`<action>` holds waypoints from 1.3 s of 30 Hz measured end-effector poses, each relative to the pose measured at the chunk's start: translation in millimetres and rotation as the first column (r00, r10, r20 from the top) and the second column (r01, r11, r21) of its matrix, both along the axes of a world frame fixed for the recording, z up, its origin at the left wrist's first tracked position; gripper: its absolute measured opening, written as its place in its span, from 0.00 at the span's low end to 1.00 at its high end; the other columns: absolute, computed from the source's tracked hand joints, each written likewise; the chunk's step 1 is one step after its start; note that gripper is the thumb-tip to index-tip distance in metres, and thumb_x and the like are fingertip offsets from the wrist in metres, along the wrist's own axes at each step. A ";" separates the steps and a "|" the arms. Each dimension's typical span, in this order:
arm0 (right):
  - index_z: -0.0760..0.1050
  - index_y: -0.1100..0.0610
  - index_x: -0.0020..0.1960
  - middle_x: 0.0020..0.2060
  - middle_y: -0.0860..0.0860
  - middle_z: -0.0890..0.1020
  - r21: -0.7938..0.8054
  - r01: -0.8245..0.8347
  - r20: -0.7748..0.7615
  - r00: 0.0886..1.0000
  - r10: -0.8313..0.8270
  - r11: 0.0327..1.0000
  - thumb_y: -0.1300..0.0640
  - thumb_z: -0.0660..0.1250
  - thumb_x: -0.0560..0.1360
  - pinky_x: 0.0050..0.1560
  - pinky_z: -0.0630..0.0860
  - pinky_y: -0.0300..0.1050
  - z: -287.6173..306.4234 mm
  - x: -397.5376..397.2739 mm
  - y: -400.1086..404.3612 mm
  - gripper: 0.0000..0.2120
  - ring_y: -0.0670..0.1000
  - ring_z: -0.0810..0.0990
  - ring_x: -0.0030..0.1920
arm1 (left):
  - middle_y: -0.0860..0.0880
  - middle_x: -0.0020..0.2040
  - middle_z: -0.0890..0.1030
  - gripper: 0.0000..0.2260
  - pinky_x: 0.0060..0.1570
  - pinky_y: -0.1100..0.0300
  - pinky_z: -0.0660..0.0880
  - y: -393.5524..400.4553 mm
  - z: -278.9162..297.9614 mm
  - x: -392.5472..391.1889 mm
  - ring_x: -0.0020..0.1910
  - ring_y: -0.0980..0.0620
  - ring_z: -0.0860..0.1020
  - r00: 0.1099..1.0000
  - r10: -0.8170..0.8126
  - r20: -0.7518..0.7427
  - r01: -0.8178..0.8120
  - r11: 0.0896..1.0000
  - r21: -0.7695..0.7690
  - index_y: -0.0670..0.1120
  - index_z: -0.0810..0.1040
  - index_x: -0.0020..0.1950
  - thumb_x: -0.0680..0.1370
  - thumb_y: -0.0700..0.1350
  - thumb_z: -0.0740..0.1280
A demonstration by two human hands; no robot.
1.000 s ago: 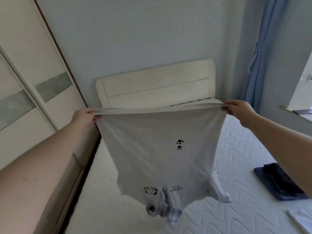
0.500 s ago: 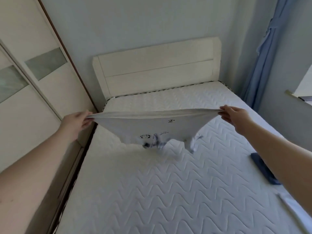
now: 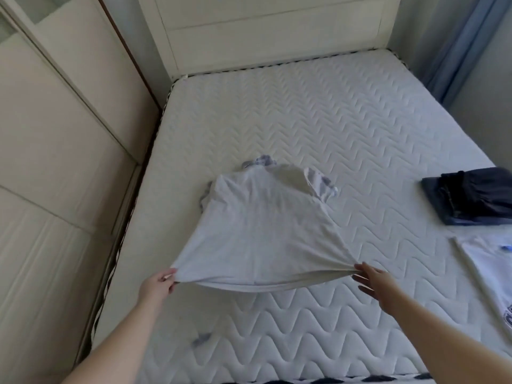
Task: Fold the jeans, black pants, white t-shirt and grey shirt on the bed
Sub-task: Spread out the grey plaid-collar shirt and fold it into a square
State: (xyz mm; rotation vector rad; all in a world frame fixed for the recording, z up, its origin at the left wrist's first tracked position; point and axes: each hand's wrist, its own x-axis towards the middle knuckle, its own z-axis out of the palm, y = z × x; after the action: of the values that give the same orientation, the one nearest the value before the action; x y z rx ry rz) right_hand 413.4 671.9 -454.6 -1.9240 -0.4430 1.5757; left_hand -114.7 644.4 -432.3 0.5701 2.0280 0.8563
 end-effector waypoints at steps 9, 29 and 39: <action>0.73 0.60 0.66 0.63 0.54 0.77 -0.127 -0.106 0.046 0.993 0.113 0.986 0.49 0.57 0.83 0.62 0.71 0.52 -49.5 -23.0 -103.0 0.19 0.53 0.75 0.63 | 0.38 0.55 0.80 0.09 0.40 0.61 0.72 -133.3 -81.5 -10.9 0.45 0.44 0.78 1.000 -0.008 0.013 0.010 0.988 -0.154 0.38 0.81 0.56 0.79 0.33 0.65; 0.70 0.54 0.70 0.62 0.50 0.73 -0.207 -0.103 0.177 0.974 0.141 0.973 0.48 0.60 0.82 0.59 0.71 0.48 -187.2 -29.8 -214.6 0.19 0.51 0.70 0.66 | 0.39 0.65 0.75 0.14 0.60 0.60 0.71 -229.3 -228.5 -47.1 0.52 0.49 0.76 0.994 0.071 0.079 -0.055 0.981 -0.185 0.38 0.76 0.65 0.81 0.32 0.60; 0.67 0.54 0.70 0.64 0.54 0.70 -0.295 -0.161 0.215 0.949 0.230 0.942 0.50 0.61 0.80 0.65 0.69 0.52 -162.3 -28.9 -213.5 0.20 0.55 0.69 0.67 | 0.43 0.64 0.78 0.12 0.64 0.49 0.72 -224.6 -198.2 -40.2 0.59 0.44 0.76 0.998 -0.042 -0.042 0.029 0.965 -0.260 0.43 0.80 0.61 0.80 0.40 0.63</action>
State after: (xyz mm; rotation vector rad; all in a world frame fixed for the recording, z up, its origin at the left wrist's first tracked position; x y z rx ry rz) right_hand 384.5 458.4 -616.9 -2.3689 -0.5602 1.5946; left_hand -154.9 419.8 -630.6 0.4812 2.1239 0.5478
